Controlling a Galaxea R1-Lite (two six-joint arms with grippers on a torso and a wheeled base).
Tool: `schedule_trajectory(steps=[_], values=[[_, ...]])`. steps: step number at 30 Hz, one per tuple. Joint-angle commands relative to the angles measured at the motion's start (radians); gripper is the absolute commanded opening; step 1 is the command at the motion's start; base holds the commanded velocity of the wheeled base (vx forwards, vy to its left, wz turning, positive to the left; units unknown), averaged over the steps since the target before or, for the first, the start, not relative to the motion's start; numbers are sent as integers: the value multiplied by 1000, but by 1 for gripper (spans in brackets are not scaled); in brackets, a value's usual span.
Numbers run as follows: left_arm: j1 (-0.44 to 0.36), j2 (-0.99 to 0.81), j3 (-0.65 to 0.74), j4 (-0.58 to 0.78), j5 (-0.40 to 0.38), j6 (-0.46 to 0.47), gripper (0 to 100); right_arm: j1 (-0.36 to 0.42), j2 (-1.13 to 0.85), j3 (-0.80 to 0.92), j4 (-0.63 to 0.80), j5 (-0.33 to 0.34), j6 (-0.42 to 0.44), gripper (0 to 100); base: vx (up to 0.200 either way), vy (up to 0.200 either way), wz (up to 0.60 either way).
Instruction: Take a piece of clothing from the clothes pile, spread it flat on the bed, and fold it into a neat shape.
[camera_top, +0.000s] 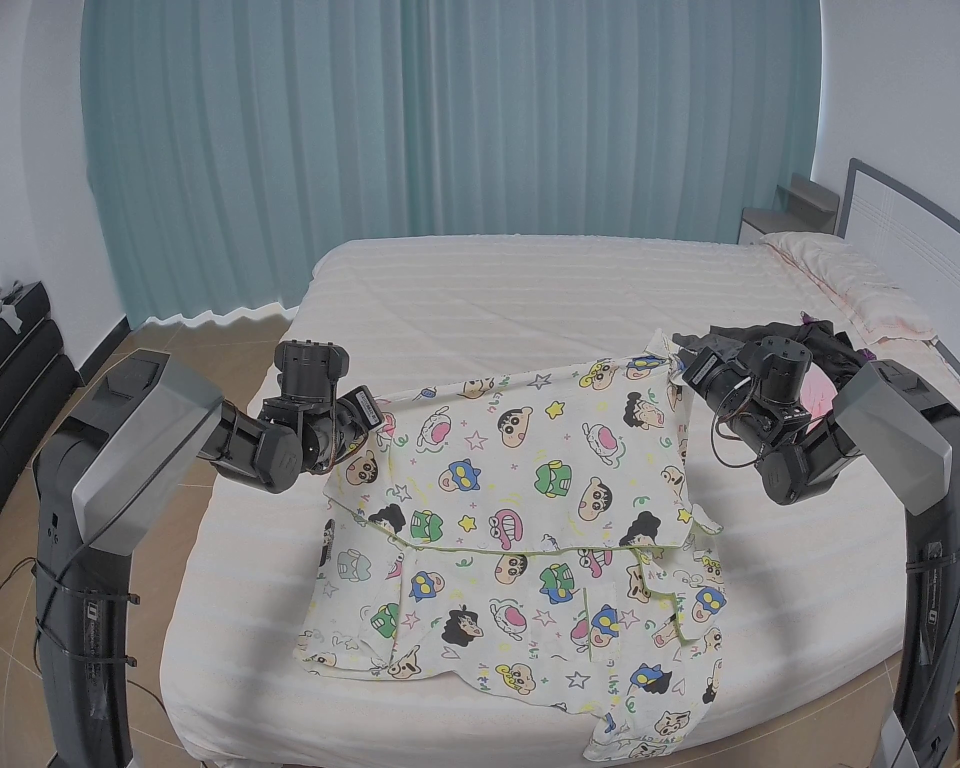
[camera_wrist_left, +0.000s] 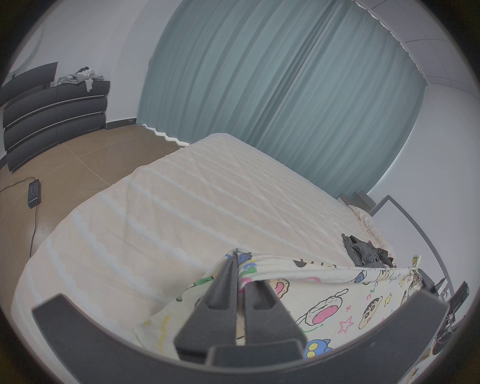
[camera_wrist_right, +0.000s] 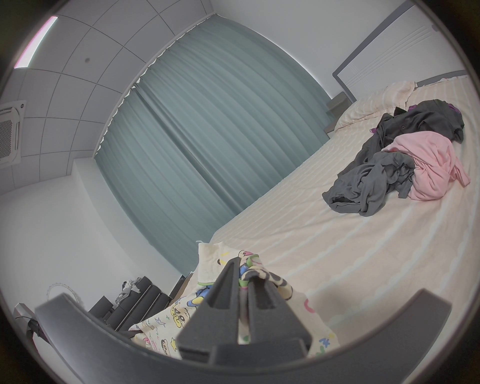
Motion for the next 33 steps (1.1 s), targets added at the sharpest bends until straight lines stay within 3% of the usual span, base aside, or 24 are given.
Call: schedule_trajectory(steps=[1,4,19,20,21,22,26,27,30,33], values=[[0,25,-34,19,1,0,0,2,34,-27,8,-4,1,0,200,0,0],[0,44,-68,48,1,0,0,3,43,-38,25,-4,-1,0,200,0,0],[9,172,-161,130,4,0,0,32,146,-118,149,-4,-1,0,0,0,0],[10,181,-172,133,6,0,100,37,154,-125,154,-4,-1,0,0,0,0],[13,189,-184,136,7,0,100,37,161,-136,157,-4,-1,0,0,0,0],[16,202,-206,141,12,0,100,38,171,-150,166,-4,1,100,0,0,0],[15,262,-301,167,50,0,100,41,207,-217,213,-8,4,100,0,0,0],[16,302,-384,216,98,0,100,45,235,-280,267,-47,25,100,0,0,0],[18,324,-417,240,119,0,100,41,250,-320,299,-77,51,100,0,0,0],[27,345,-444,251,134,-3,100,28,286,-415,401,-127,137,100,0,0,0]])
